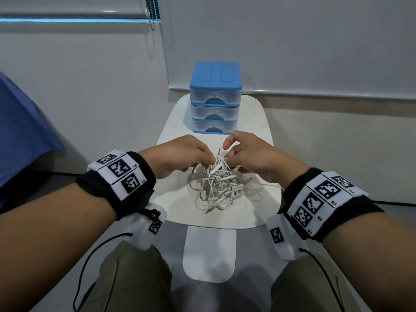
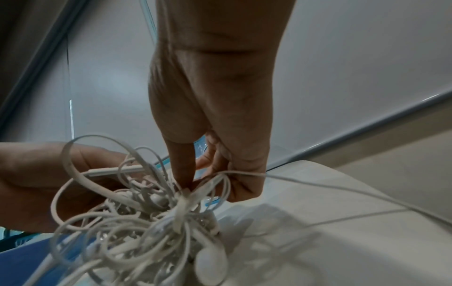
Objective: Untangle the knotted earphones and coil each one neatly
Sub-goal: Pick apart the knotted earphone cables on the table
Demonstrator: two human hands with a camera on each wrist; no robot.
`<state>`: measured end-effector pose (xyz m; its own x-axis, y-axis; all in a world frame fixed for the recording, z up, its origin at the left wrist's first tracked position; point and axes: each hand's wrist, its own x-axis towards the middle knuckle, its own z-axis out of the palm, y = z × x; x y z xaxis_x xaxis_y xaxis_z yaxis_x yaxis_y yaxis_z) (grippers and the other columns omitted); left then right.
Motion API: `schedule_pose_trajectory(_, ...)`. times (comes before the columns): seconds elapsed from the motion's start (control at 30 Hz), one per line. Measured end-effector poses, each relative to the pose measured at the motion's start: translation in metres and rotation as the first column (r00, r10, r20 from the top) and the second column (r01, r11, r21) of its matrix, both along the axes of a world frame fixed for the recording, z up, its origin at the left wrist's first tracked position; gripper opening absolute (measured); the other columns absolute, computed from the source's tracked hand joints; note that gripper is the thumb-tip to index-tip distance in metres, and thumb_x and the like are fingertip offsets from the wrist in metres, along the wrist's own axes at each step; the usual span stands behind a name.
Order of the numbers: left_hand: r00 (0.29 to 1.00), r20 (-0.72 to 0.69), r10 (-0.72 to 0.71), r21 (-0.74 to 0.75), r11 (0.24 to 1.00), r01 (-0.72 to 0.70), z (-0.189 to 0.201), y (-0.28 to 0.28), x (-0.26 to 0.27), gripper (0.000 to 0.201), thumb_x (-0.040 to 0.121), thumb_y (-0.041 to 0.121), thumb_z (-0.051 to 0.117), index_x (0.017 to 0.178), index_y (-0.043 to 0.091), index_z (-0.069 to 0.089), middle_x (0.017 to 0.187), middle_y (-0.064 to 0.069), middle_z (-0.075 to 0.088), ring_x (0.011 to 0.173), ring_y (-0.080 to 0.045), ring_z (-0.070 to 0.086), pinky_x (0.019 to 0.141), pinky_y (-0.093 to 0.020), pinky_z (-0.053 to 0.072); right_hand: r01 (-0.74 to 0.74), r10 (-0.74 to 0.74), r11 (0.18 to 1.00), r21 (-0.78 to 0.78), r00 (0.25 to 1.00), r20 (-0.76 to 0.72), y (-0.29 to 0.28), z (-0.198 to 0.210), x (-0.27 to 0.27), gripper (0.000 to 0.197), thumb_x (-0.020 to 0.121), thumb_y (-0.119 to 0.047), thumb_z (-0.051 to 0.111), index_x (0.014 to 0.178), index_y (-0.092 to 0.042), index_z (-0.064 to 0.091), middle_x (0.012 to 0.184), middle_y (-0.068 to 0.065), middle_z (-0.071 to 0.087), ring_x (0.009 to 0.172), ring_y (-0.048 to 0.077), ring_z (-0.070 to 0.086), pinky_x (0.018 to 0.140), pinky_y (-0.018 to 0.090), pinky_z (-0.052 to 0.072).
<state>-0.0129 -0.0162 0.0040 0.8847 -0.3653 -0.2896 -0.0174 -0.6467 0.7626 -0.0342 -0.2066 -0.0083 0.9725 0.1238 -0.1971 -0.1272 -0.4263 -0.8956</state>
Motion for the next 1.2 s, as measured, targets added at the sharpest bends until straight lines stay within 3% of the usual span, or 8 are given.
schedule_pose_trajectory(0.1,0.998,-0.056,0.039,-0.087,0.995,-0.044,0.005,0.004,0.000,0.012,0.095,0.022,0.071,0.095,0.012,0.078,0.066,0.014,0.062,0.059,-0.007,0.040,0.056,-0.022,0.030,0.008,-0.008,0.999,-0.033,1.000,0.023,0.001,0.004,0.003,0.031,0.088,0.009,0.065,0.104,-0.015,0.055,0.078,0.004,0.068,0.069,0.019,0.057,0.057,0.027,0.041)
schedule_pose_trajectory(0.2,0.995,-0.084,0.058,-0.169,0.983,-0.072,0.007,0.008,0.001,0.027,0.099,0.025,0.064,0.106,0.001,0.075,0.088,0.004,0.068,0.062,-0.009,0.040,0.057,-0.023,0.029,0.020,-0.018,0.999,-0.049,0.999,0.038,0.001,0.007,0.005,0.030,0.088,0.009,0.064,0.106,-0.014,0.056,0.077,0.004,0.065,0.068,0.018,0.055,0.058,0.026,0.041)
schedule_pose_trajectory(0.43,0.998,0.006,-0.056,-0.052,0.997,0.056,0.003,-0.001,-0.010,0.025,0.097,0.020,0.062,0.079,0.008,0.075,0.079,-0.011,0.071,0.056,-0.007,0.041,0.054,-0.022,0.032,-0.060,0.072,0.986,-0.154,0.994,0.076,0.002,0.006,0.004,0.028,0.086,0.004,0.067,0.105,-0.015,0.058,0.082,0.008,0.068,0.067,0.020,0.055,0.063,0.030,0.043)
schedule_pose_trajectory(0.67,0.989,0.127,-0.069,-0.059,0.995,0.077,-0.011,-0.007,-0.013,0.012,0.088,0.008,0.074,0.088,0.016,0.083,0.087,-0.015,0.076,0.068,-0.012,0.050,0.059,-0.020,0.042,-0.034,0.055,0.972,-0.234,0.995,0.084,-0.008,0.004,0.003,0.028,0.084,0.005,0.068,0.099,-0.017,0.058,0.088,0.012,0.071,0.067,0.021,0.057,0.063,0.032,0.046)
schedule_pose_trajectory(0.83,0.989,0.136,-0.056,-0.081,0.994,0.068,-0.012,-0.012,-0.014,0.006,0.090,0.009,0.077,0.090,0.012,0.083,0.068,-0.003,0.073,0.051,-0.004,0.049,0.054,-0.016,0.044,-0.144,0.145,0.963,-0.230,0.989,-0.012,-0.015,0.007,0.000,0.036,0.084,0.013,0.064,0.106,-0.013,0.053,0.082,0.012,0.068,0.070,0.025,0.059,0.072,0.038,0.054)
schedule_pose_trajectory(0.93,0.988,0.146,-0.051,-0.078,0.995,0.063,-0.013,-0.015,-0.013,0.005,0.089,0.015,0.080,0.090,0.015,0.084,0.073,-0.007,0.076,0.058,-0.008,0.050,0.057,-0.020,0.045,-0.138,0.128,0.960,-0.244,0.990,-0.056,-0.017,0.009,0.000,0.039,0.083,0.012,0.066,0.106,-0.016,0.053,0.084,0.012,0.069,0.074,0.025,0.058,0.068,0.034,0.051)
schedule_pose_trajectory(1.07,0.973,0.230,-0.011,-0.050,0.999,0.023,-0.015,-0.020,-0.014,0.003,0.085,0.024,0.083,0.087,0.021,0.085,0.076,0.006,0.078,0.070,-0.008,0.060,0.070,-0.025,0.051,-0.047,0.030,0.979,-0.196,0.996,-0.088,-0.015,0.006,0.000,0.040,0.079,0.007,0.070,0.103,-0.021,0.054,0.099,0.026,0.070,0.079,0.026,0.055,0.068,0.036,0.045)
schedule_pose_trajectory(1.2,0.947,0.320,0.002,-0.016,1.000,0.003,-0.009,-0.020,-0.010,0.002,0.085,0.020,0.084,0.086,0.021,0.085,0.076,0.007,0.078,0.067,0.000,0.062,0.066,-0.015,0.050,0.033,-0.043,0.998,-0.062,0.985,-0.170,-0.014,0.006,0.005,0.042,0.084,0.011,0.069,0.105,-0.021,0.052,0.089,0.013,0.064,0.066,0.019,0.053,0.058,0.028,0.041)
